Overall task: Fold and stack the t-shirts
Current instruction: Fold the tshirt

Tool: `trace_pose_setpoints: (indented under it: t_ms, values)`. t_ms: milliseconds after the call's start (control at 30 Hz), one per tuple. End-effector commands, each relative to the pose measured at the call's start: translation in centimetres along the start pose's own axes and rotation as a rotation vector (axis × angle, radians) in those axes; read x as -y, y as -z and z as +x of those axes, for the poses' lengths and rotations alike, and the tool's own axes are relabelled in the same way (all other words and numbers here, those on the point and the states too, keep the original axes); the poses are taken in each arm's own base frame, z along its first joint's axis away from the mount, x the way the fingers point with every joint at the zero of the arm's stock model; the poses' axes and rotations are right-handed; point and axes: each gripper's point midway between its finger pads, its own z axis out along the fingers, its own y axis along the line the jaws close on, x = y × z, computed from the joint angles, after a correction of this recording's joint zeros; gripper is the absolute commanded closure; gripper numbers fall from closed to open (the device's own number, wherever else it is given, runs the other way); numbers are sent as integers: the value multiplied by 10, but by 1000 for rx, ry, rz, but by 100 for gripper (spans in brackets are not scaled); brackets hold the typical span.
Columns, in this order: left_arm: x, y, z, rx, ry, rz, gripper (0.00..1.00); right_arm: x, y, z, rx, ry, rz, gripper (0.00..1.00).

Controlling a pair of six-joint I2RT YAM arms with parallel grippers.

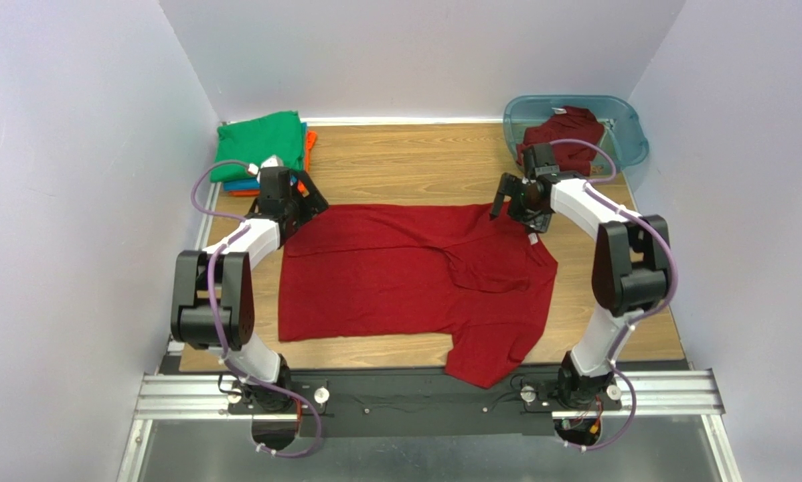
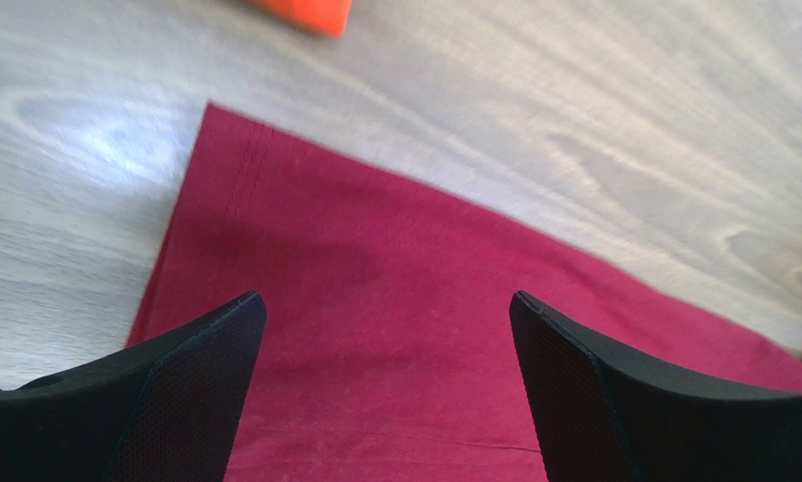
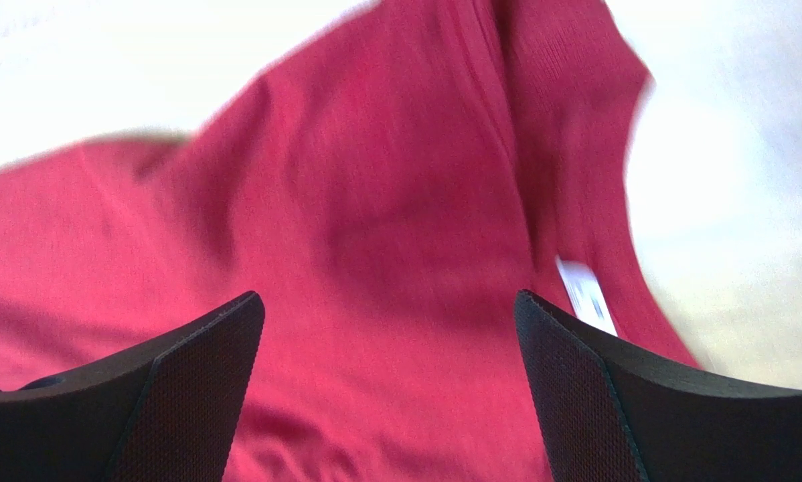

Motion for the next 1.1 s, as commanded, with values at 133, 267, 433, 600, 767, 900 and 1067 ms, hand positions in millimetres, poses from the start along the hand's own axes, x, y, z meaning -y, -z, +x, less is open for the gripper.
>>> trace_pose_setpoints:
  t_ms: [133,267,433,600,767,900,1067]
  values:
    - [-6,-17,17,-52,20,-11,2,-7,-38,-33,69,23,13,0]
    - [-20,-21,31,-82,34,-59,2,6,-55,-28,55,22,81,0]
    - [-38,-28,40,-112,31,-130,2,21,-66,-28,62,14,160,0]
    - [-45,-27,46,-135,44,-152,3,39,-70,-29,91,-32,255,0]
    - [-53,-22,44,-122,51,-201,3,55,-77,-22,77,-86,298,0]
    - [-51,-24,39,-112,53,-198,2,41,-76,-27,61,-59,226,0]
    - [-27,-19,4,-56,47,-153,2,6,-50,-57,111,-45,83,0]
